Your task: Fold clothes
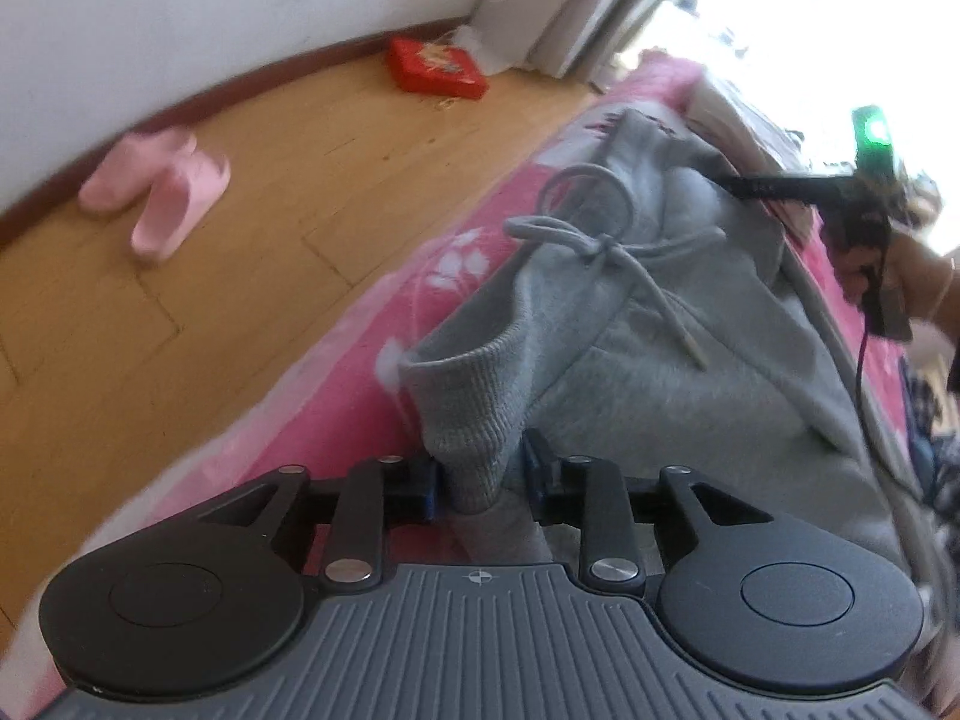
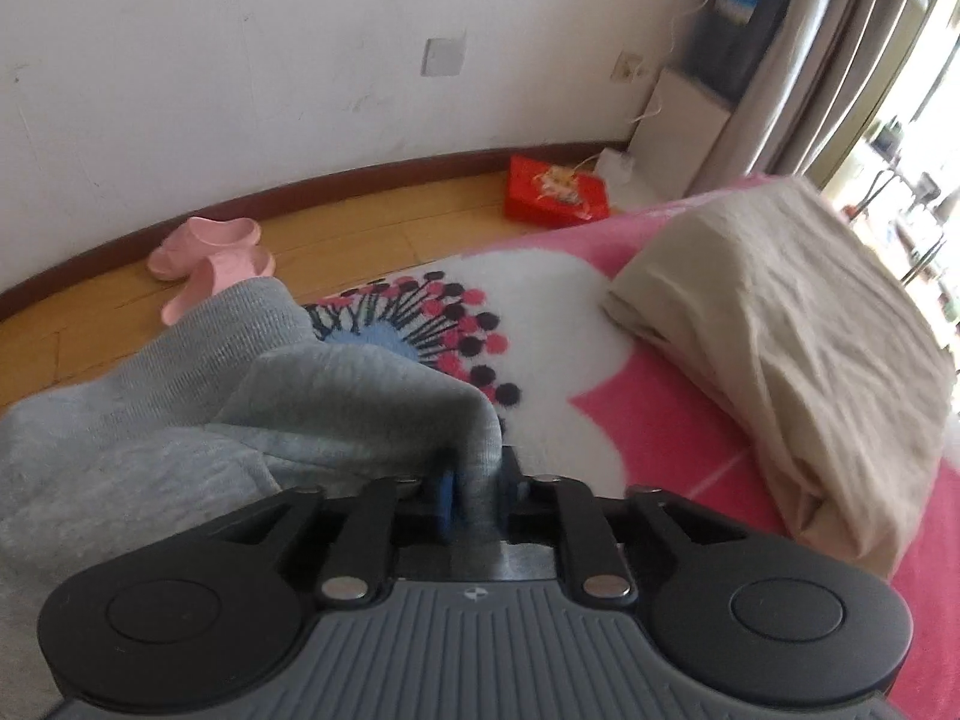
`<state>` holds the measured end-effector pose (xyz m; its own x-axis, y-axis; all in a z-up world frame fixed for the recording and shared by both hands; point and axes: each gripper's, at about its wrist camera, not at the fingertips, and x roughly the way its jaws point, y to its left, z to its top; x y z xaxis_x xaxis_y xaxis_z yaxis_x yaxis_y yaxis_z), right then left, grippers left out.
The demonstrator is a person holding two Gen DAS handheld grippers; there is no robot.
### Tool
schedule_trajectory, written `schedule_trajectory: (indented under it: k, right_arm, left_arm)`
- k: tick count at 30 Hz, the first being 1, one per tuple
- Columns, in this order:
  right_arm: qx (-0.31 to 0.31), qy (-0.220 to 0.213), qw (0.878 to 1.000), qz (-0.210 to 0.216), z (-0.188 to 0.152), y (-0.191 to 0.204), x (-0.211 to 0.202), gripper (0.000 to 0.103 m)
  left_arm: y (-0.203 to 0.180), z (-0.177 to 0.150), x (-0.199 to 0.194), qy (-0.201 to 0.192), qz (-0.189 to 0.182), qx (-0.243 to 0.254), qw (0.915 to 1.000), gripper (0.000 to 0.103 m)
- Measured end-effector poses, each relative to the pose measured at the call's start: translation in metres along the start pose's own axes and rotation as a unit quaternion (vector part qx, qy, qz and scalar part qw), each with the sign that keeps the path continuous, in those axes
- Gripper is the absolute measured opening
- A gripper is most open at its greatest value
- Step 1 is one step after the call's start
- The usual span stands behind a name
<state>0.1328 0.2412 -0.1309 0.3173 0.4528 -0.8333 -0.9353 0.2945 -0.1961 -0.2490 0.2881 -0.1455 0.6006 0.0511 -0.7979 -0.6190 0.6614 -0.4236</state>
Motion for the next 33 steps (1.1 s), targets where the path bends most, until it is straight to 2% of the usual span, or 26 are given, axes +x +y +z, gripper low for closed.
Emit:
schedule_trajectory:
  k: [1,2,3,6,8,12,14,17,18,22,24,26,27,30,33]
  right_arm:
    - [-0.004,-0.002,1.0,-0.015,0.0,-0.002,-0.002,0.045]
    - [0.003,-0.001,1.0,-0.013,-0.001,-0.008,-0.006,0.06]
    - [0.01,-0.001,1.0,-0.01,-0.001,-0.015,-0.011,0.064]
    - [0.039,0.005,0.999,0.0,-0.002,-0.035,-0.028,0.068]
    - [0.056,-0.005,0.998,0.008,-0.007,-0.044,-0.052,0.073]
    - [0.099,-0.04,0.994,0.021,-0.034,-0.065,-0.111,0.087]
    - [0.131,-0.063,0.989,0.02,-0.053,-0.078,-0.142,0.089]
    - [0.223,-0.096,0.97,0.006,-0.101,-0.101,-0.193,0.089]
    - [0.255,-0.106,0.961,-0.001,-0.119,-0.107,-0.21,0.089]
    - [0.374,-0.14,0.916,-0.041,-0.202,-0.116,-0.283,0.088]
    - [0.431,-0.159,0.886,-0.061,-0.243,-0.117,-0.319,0.088]
    - [0.488,-0.179,0.851,-0.079,-0.284,-0.117,-0.354,0.088]
    - [0.515,-0.19,0.831,-0.087,-0.304,-0.117,-0.37,0.088]
    - [0.604,-0.212,0.763,-0.096,-0.367,-0.115,-0.41,0.086]
    - [0.685,-0.226,0.684,-0.104,-0.43,-0.11,-0.438,0.084]
  left_arm:
    - [-0.001,0.0,-0.001,0.002,-0.001,0.009,1.0,0.03]
    - [0.0,0.001,-0.002,0.007,-0.005,0.01,0.9999,0.033]
    - [0.001,0.002,-0.003,0.013,-0.01,0.01,0.9998,0.034]
    - [0.006,0.01,-0.012,0.03,-0.017,0.001,0.9994,0.046]
    - [0.009,0.014,-0.023,0.032,-0.007,0.001,0.9995,0.059]
    - [0.02,0.023,-0.049,0.021,0.004,-0.001,0.9998,0.062]
    - [0.022,0.029,-0.06,0.004,0.018,-0.002,0.9998,0.062]
    - [0.015,0.044,-0.067,-0.026,0.03,0.012,0.9992,0.062]
    - [0.005,0.051,-0.064,-0.032,0.022,0.023,0.999,0.062]
    - [-0.044,0.08,-0.049,-0.053,-0.017,0.076,0.9955,0.062]
    - [-0.08,0.095,-0.036,-0.058,-0.046,0.111,0.991,0.062]
    - [-0.121,0.104,-0.021,-0.058,-0.07,0.15,0.9845,0.062]
    - [-0.142,0.106,-0.014,-0.057,-0.079,0.166,0.9813,0.062]
    - [-0.201,0.11,0.008,-0.049,-0.109,0.2,0.9724,0.062]
    - [-0.253,0.105,0.034,-0.02,-0.143,0.212,0.9666,0.062]
